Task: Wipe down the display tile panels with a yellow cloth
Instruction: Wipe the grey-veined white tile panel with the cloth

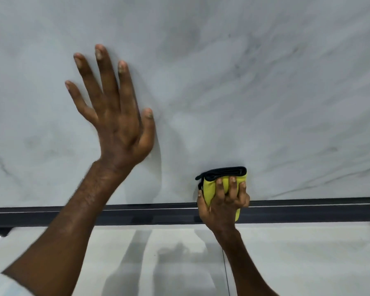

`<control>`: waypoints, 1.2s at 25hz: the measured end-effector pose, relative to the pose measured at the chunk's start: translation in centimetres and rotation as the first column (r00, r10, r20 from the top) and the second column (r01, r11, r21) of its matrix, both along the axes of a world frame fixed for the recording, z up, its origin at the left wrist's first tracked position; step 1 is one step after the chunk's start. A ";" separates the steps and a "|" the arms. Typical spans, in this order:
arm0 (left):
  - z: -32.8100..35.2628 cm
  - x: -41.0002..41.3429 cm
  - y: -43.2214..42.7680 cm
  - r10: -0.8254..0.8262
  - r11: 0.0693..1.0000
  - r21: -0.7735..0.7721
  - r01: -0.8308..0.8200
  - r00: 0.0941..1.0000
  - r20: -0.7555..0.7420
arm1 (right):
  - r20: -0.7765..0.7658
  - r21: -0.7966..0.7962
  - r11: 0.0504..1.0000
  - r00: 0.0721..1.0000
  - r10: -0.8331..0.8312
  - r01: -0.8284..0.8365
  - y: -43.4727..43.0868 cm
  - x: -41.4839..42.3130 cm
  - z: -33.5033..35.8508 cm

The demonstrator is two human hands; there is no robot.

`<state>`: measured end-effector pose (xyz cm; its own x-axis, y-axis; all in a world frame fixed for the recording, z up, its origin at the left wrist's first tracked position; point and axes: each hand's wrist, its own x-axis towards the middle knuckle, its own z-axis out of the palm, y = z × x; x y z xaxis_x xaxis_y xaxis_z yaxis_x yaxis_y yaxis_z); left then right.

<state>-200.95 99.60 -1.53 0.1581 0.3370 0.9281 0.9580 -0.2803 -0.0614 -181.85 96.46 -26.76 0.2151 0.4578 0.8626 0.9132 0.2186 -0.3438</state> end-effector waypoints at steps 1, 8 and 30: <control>-0.2 0.6 -0.4 -0.010 1.000 -0.024 0.010 1.000 -0.004 | -0.056 0.037 0.999 0.998 0.038 -0.036 -0.1 -0.4 2.4; -2.0 2.0 1.0 0.035 0.996 0.083 -0.030 0.998 -0.055 | 0.061 0.242 0.970 0.998 -0.029 0.013 2.1 6.4 13.9; -2.1 1.2 -0.1 -0.076 0.996 -0.048 0.075 0.997 -0.024 | 0.215 0.130 0.986 0.968 -0.130 0.104 0.9 3.9 13.9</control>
<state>-199.73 99.46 -3.63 0.2080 0.3667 0.9068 0.9322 -0.3551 -0.0702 -177.92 97.33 -12.84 0.0579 0.3346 0.9406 0.9854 0.1322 -0.1077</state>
